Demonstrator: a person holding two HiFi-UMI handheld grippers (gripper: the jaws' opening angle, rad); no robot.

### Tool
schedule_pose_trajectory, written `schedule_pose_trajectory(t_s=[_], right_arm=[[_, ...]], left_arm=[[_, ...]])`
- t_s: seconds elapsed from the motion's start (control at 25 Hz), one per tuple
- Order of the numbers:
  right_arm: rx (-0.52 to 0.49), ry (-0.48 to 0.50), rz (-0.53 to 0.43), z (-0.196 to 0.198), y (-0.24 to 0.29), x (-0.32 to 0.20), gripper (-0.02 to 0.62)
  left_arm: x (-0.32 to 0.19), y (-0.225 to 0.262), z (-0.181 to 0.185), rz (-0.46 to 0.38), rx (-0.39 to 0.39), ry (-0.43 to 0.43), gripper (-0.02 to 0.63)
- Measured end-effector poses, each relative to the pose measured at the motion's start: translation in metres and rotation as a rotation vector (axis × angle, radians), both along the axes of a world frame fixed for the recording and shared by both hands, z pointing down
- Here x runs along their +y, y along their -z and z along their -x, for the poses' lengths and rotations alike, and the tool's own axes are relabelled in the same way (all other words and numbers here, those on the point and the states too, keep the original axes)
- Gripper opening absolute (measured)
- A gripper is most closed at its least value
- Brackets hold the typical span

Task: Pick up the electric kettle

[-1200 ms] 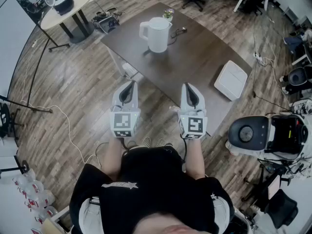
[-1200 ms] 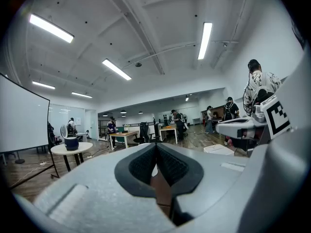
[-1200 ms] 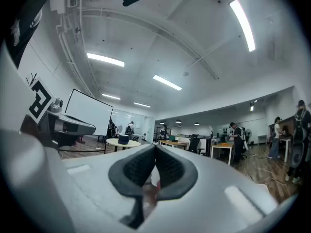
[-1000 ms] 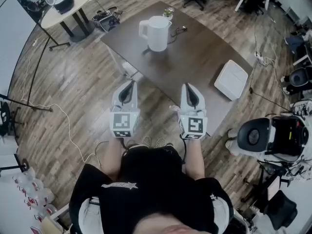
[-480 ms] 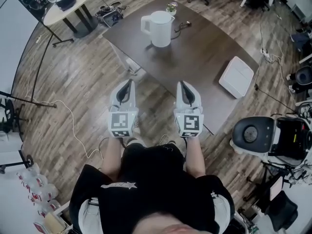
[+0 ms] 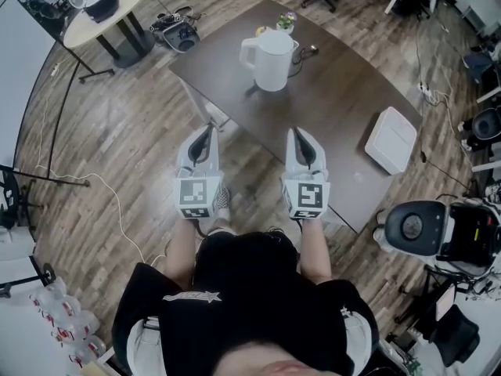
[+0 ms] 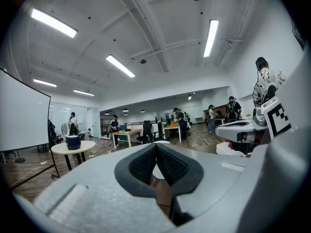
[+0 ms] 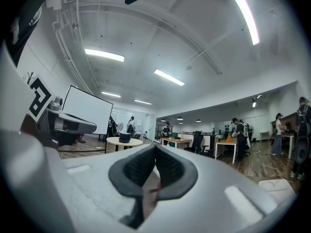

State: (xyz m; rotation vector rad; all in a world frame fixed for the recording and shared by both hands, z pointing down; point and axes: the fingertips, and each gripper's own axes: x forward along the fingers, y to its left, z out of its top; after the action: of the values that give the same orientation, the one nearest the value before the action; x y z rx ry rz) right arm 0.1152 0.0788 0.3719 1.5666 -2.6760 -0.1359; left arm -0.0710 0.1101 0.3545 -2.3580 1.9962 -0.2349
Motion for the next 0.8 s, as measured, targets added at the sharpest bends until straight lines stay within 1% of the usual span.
schedule_pose_trajectory(t_s=[0.2,0.4,0.6,0.8], right_arm=[[0.004,-0.057,0.001,0.047,0.000,-0.043,0.005],[0.004,-0.128,0.005,0.077,-0.004,-0.078,0.005],[0.012,-0.214,0.012,0.091,-0.007,-0.100,0.005],[0.030,-0.300,0.020,0.091,-0.013,-0.108,0.005]], left_arm=[[-0.056,-0.002,0.047,0.007,0.007,-0.056,0.011],[-0.102,-0.008,0.079,0.018,0.012,-0.118,0.011],[-0.138,-0.015,0.096,0.031,0.027,-0.196,0.011],[-0.164,-0.022,0.099,0.041,0.040,-0.276,0.011]])
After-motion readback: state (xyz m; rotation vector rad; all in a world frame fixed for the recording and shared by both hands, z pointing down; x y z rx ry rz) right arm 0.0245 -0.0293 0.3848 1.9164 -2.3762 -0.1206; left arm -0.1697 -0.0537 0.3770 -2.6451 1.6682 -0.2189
